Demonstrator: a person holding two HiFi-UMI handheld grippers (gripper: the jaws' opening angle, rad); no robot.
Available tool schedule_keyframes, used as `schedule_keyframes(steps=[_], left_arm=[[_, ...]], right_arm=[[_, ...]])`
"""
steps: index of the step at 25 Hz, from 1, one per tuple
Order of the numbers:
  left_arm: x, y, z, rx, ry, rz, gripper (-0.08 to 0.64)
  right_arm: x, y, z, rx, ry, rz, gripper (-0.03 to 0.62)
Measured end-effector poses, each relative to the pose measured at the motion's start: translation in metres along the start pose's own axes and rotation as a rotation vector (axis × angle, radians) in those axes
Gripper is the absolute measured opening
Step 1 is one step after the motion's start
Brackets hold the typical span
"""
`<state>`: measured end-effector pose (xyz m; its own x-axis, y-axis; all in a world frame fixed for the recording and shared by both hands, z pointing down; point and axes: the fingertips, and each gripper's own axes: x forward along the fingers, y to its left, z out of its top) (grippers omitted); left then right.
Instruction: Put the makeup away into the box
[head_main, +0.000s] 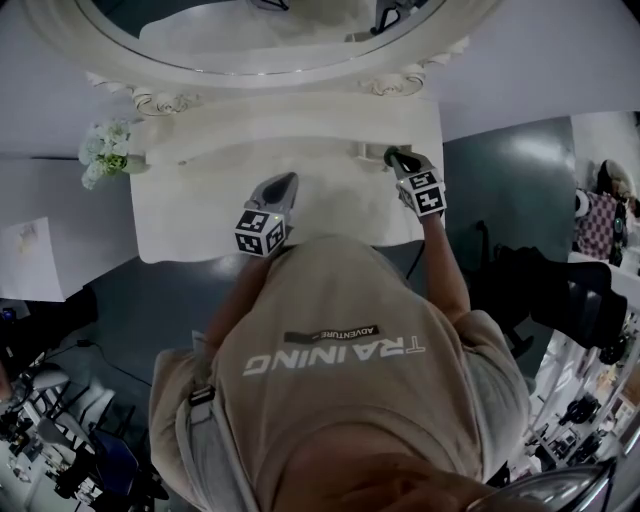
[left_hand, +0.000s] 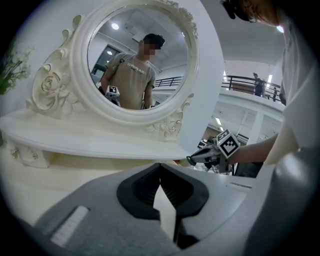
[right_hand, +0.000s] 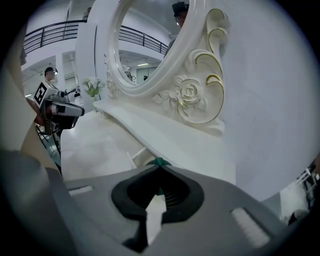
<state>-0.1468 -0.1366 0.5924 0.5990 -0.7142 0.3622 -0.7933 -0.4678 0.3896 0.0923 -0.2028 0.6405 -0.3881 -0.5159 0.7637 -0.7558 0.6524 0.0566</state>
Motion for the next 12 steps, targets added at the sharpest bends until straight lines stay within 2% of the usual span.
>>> schedule_keyframes(steps=[8, 12], left_arm=[[0.001, 0.003, 0.000, -0.001, 0.009, 0.005, 0.006], [0.003, 0.001, -0.002, 0.002, 0.015, 0.004, 0.006]], right_arm=[[0.023, -0.005, -0.014, 0.057, 0.103, 0.055, 0.003], [0.028, -0.011, -0.010, 0.051, 0.101, 0.049, 0.010]])
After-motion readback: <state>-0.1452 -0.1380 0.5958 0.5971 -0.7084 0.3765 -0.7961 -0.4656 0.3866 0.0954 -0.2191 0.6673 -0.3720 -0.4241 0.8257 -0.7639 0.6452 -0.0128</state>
